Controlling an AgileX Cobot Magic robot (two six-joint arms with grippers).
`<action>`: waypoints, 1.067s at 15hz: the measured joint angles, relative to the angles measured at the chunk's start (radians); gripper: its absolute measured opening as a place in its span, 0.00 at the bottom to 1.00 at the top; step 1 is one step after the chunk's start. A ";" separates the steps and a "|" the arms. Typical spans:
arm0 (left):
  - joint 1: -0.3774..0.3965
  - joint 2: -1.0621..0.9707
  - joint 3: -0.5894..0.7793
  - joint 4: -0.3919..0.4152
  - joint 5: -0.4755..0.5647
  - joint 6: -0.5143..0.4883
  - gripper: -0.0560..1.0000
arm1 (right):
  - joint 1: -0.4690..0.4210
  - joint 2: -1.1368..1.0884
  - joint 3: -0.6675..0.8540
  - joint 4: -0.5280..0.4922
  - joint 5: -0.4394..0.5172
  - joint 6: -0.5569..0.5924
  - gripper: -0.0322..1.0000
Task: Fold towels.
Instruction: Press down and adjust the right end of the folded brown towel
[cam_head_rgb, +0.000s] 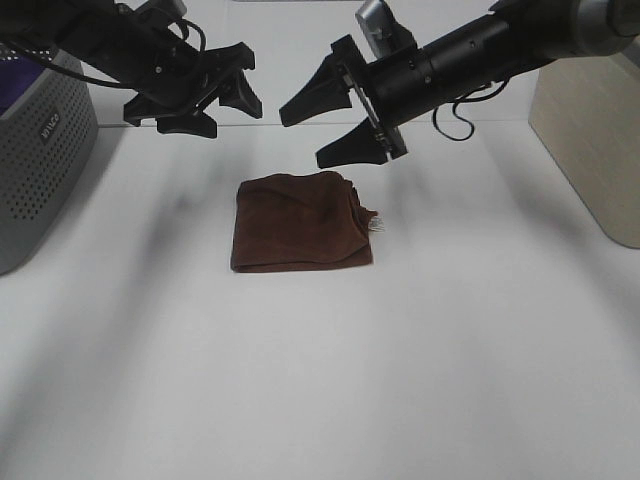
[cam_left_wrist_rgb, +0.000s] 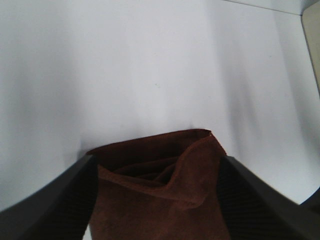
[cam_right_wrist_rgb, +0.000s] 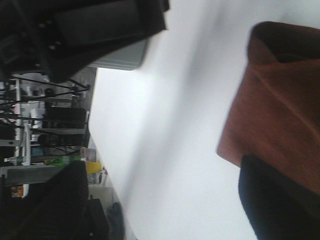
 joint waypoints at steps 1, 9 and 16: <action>0.005 0.000 0.000 0.019 0.010 0.000 0.67 | 0.011 0.027 0.000 0.074 -0.001 -0.033 0.78; 0.007 0.000 0.000 0.055 0.033 0.000 0.67 | -0.009 0.197 0.000 0.165 -0.081 -0.056 0.77; 0.007 0.000 0.000 0.098 0.033 0.000 0.67 | -0.061 0.197 0.000 0.168 -0.098 -0.056 0.77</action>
